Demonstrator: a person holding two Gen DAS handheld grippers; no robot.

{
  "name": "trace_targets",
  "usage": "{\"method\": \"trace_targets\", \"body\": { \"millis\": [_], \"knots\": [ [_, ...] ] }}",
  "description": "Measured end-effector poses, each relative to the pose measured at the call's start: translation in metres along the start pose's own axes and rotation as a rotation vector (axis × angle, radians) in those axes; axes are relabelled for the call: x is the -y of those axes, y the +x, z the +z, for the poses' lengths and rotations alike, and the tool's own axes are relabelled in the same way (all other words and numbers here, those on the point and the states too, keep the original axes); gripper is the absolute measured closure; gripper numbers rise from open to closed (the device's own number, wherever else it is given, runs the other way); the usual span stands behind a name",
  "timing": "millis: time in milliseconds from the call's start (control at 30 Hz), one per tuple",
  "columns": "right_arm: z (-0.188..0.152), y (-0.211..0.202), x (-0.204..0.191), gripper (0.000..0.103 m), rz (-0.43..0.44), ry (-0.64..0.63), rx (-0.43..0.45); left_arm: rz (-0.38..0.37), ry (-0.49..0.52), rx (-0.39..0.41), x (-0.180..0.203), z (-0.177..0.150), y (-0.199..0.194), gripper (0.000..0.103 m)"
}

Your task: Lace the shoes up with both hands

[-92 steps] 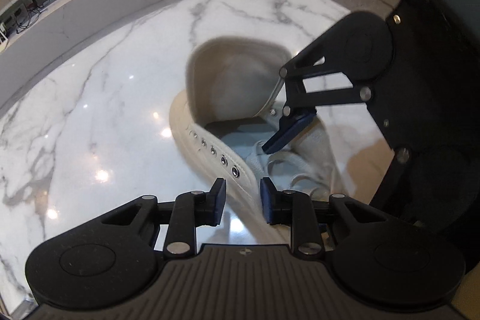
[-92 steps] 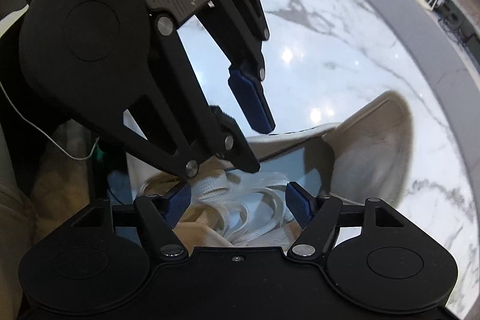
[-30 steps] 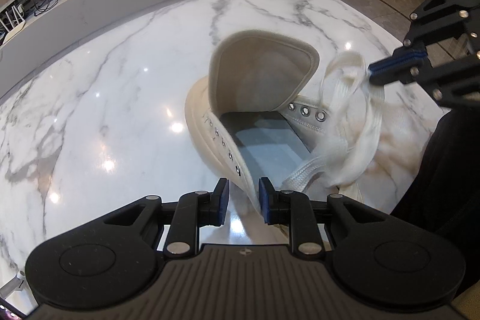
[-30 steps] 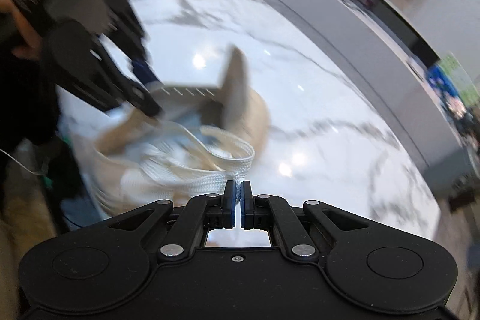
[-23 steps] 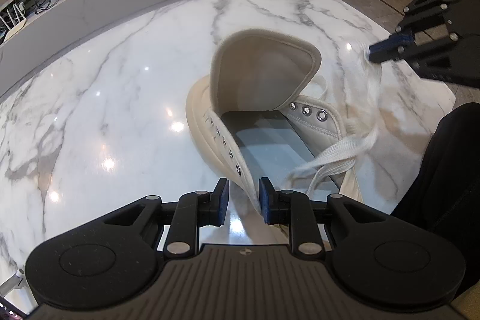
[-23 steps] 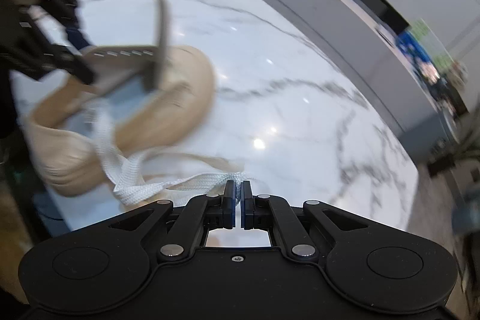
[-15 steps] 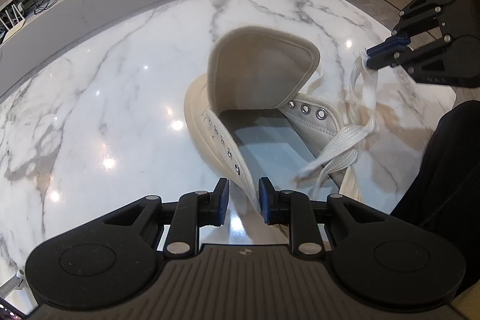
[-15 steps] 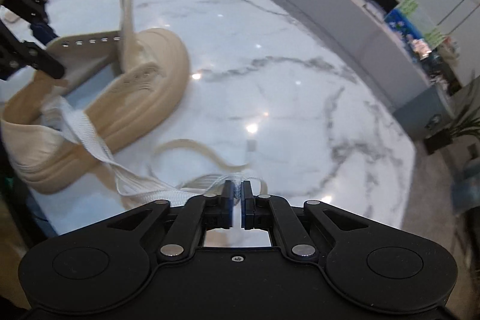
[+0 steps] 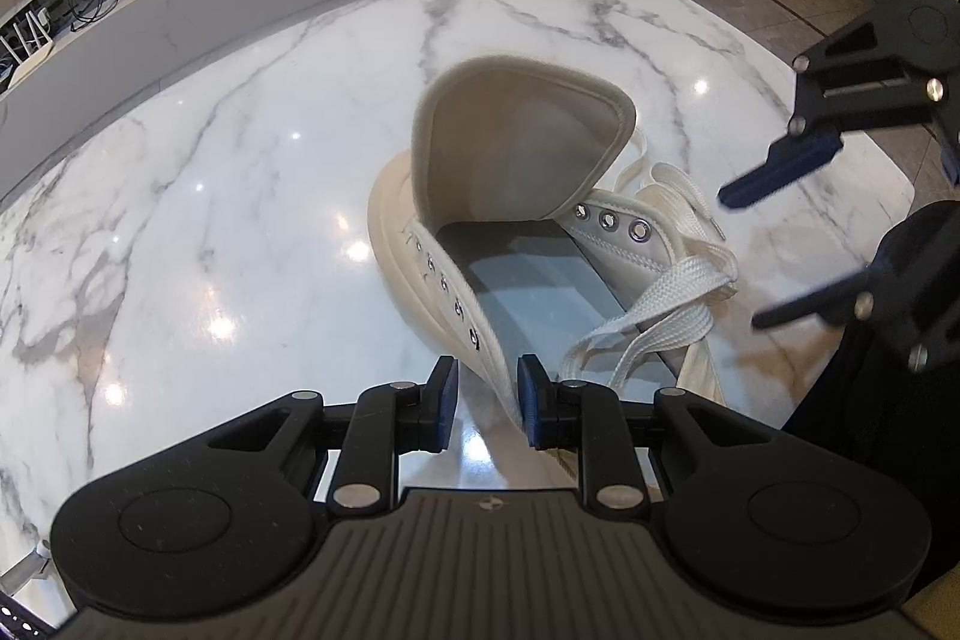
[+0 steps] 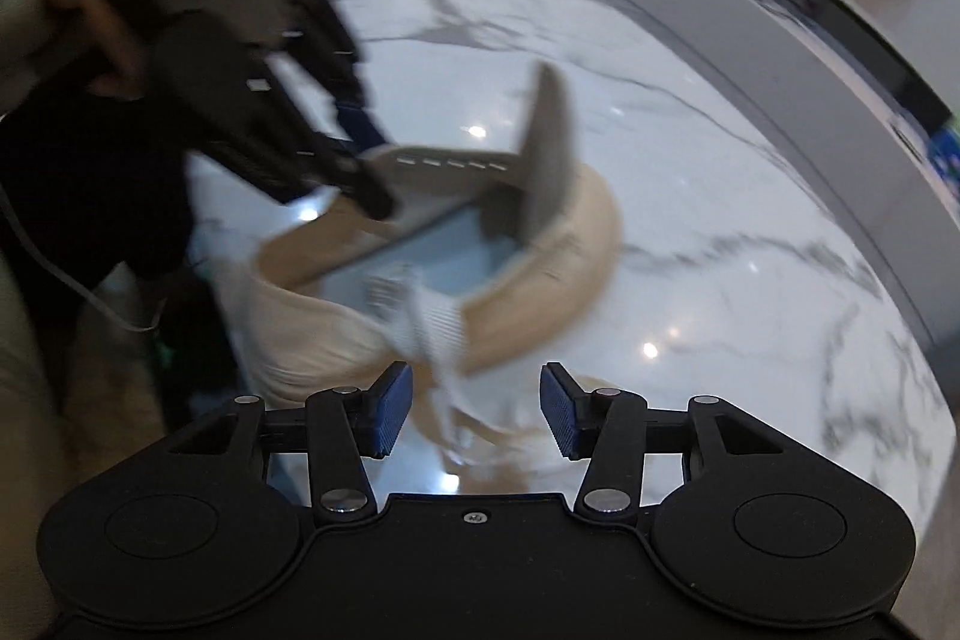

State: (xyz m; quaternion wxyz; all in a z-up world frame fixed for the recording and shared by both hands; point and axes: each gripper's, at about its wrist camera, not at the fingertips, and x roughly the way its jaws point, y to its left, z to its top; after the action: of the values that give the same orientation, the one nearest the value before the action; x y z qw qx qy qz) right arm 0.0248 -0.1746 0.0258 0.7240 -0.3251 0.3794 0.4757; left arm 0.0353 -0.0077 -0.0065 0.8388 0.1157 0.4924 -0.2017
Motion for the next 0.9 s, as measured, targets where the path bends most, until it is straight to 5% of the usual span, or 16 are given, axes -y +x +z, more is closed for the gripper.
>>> {"method": "trace_targets", "body": {
  "millis": [200,333,567,900],
  "knots": [
    [0.004,0.017,-0.005,0.062,0.007,-0.052,-0.022,0.002,0.001,-0.001,0.000,0.000,0.000,0.082],
    [0.005,0.022,-0.003,0.097,0.044,-0.049,-0.022,0.001,-0.001,-0.001,0.001,0.000,-0.001,0.082],
    [0.000,0.019,0.003,0.098,-0.006,-0.018,-0.044,0.002,-0.006,-0.001,0.001,0.000,0.000,0.082],
    [-0.027,0.021,0.046,0.098,-0.220,0.132,-0.172,0.006,-0.010,0.000,0.001,0.000,0.001,0.082]
  ]
}}
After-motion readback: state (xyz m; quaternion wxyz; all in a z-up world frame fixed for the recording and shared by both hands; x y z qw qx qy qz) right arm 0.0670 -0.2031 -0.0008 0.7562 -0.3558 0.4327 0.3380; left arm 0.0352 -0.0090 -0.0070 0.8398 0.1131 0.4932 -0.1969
